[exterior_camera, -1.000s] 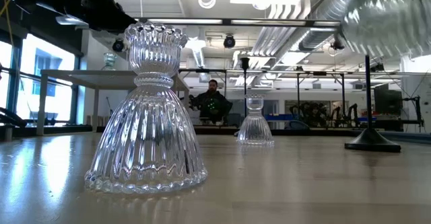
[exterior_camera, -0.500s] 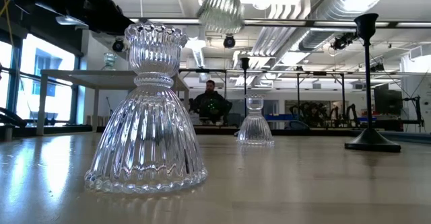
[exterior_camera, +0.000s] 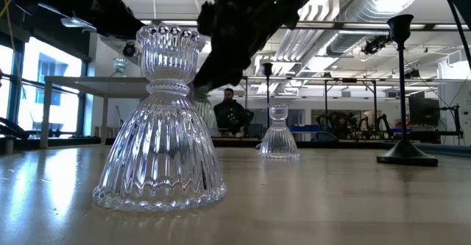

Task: Pick & Place candle stick holders
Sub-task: Put the green candle holder on the shelf aligned with the other green candle holders

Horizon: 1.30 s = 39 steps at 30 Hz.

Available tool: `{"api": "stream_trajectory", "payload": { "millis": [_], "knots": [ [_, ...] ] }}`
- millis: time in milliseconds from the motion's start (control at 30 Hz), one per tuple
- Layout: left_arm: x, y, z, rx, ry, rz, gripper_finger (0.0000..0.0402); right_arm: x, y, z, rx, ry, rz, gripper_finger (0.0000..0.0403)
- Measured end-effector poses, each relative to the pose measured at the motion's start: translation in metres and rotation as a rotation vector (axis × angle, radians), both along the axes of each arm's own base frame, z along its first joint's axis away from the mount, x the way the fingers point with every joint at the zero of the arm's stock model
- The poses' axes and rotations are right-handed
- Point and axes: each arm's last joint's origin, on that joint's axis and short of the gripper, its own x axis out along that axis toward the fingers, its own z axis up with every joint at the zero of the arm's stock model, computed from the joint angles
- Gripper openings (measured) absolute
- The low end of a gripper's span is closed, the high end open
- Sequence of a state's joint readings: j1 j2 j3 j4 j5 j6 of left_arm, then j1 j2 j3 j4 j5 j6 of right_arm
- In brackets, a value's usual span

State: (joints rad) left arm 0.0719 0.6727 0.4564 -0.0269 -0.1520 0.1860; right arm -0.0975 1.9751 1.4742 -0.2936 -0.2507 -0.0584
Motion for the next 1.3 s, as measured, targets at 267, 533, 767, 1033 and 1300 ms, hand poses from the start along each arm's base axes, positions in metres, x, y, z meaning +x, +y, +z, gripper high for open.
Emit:
{"api": "stream_trajectory", "payload": {
  "millis": [267,533,767,1033,1300],
  "knots": [
    [0.000,0.000,0.000,-0.005,0.000,0.000,0.0030,0.007,-0.011,-0.022,-0.060,0.019,0.002,0.0163],
    [0.000,0.000,0.000,-0.008,0.000,-0.002,0.0030,0.012,-0.011,-0.032,-0.106,0.014,-0.009,0.0175],
    [0.000,-0.001,0.000,-0.020,-0.001,-0.023,0.0030,0.014,-0.002,-0.024,-0.165,-0.025,-0.043,0.0224],
    [0.005,-0.001,-0.008,-0.066,0.056,-0.015,0.0030,-0.006,0.008,0.029,-0.214,-0.094,-0.022,0.0260],
    [0.030,-0.001,-0.027,-0.119,0.138,-0.056,0.0030,-0.065,0.014,0.082,-0.324,-0.281,-0.068,0.0139]
  ]
}}
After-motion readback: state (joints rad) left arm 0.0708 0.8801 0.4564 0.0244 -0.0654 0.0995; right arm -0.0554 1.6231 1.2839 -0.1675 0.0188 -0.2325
